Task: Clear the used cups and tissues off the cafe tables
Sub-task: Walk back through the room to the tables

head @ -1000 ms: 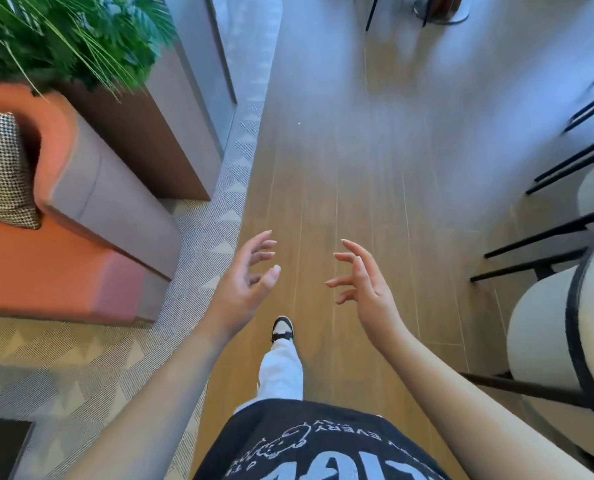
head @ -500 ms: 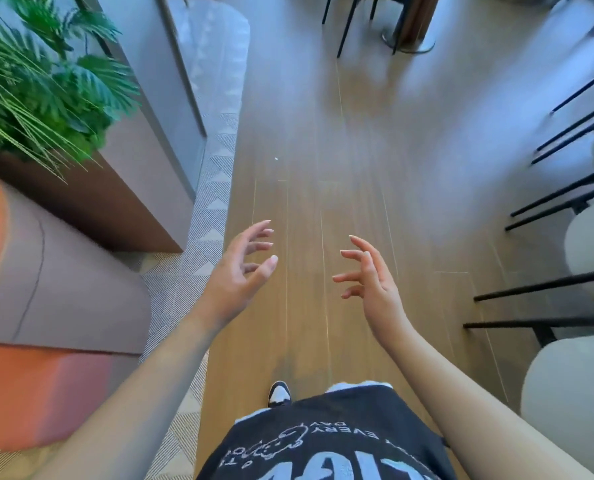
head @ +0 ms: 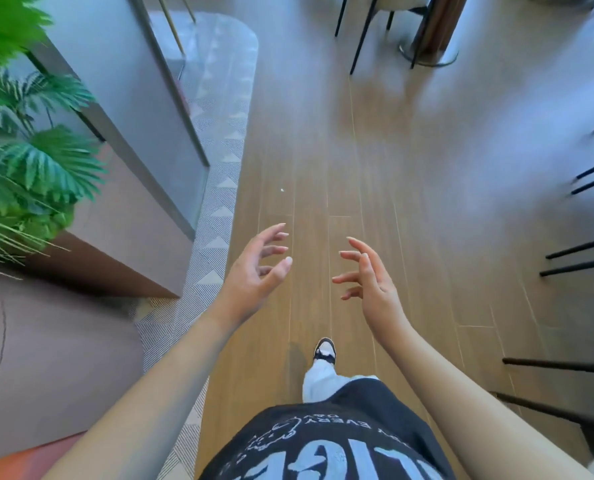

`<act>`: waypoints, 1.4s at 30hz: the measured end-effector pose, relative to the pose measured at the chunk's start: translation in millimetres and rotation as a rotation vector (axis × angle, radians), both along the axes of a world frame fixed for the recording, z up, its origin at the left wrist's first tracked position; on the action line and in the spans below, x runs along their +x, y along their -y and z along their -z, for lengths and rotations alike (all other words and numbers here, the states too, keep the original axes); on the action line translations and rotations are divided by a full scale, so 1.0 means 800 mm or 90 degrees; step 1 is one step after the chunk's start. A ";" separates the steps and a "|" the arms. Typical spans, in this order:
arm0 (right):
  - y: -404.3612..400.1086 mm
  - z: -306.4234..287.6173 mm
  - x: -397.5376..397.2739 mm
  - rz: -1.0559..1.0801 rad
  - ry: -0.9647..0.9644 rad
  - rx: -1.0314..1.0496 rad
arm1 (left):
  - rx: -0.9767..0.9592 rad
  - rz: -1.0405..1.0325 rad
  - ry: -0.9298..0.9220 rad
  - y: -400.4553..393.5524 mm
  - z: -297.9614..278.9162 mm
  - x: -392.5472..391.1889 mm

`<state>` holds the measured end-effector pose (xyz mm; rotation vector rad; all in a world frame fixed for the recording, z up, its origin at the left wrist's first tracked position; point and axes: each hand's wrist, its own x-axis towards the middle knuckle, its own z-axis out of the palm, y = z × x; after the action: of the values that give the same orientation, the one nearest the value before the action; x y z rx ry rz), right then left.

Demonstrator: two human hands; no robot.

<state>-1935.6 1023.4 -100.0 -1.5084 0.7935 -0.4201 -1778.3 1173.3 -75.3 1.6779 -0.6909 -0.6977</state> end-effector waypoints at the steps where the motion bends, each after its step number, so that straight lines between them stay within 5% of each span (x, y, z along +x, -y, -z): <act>1: 0.020 0.001 0.015 -0.009 0.000 0.003 | 0.004 -0.004 -0.006 0.022 -0.003 0.013; 42: 0.594 -0.011 0.736 -0.007 0.012 0.018 | -0.017 0.001 -0.012 0.607 -0.018 0.738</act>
<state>-1347.2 548.2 -91.1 -1.4804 0.7731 -0.4123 -1187.8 687.9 -61.2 1.6450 -0.6860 -0.7013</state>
